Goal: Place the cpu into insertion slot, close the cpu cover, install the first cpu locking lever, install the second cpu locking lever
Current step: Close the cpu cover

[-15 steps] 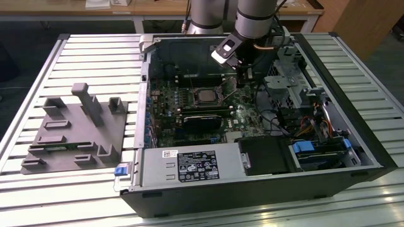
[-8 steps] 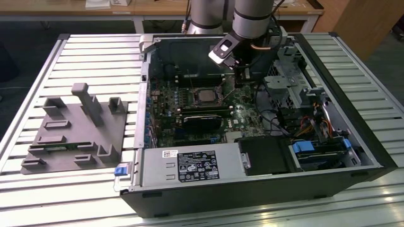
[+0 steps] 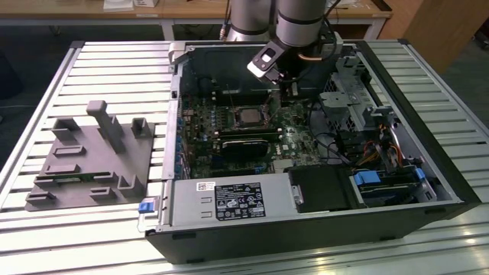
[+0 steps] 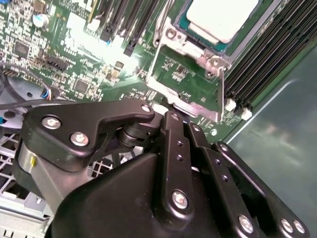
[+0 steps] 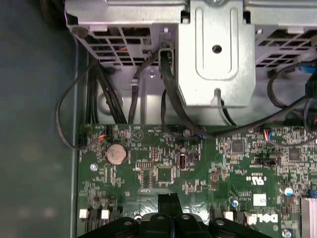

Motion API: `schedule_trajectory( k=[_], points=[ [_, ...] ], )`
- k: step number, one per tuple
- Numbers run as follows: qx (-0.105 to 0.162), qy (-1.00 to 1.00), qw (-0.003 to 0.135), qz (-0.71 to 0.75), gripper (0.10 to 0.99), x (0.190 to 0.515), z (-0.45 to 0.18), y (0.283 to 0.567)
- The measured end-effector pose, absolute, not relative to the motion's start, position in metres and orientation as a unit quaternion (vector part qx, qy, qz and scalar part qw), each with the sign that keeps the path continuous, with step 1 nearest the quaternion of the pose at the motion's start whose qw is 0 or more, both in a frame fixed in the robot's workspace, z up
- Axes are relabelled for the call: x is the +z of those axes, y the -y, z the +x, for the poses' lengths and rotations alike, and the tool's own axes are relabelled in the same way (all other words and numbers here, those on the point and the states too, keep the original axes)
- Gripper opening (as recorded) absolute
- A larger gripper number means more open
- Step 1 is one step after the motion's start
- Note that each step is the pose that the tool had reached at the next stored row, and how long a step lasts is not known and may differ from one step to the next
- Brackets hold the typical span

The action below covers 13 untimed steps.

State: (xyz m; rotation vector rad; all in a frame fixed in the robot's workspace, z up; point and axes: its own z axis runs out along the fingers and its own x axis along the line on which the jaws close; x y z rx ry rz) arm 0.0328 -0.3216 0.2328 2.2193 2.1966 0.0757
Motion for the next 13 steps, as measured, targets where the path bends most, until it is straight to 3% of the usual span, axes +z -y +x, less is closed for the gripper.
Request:
schedule_trajectory(
  k=[13],
  points=[
    [0.025,-0.703,0.008,0.71,0.106,0.233,0.013,0.322]
  ],
)
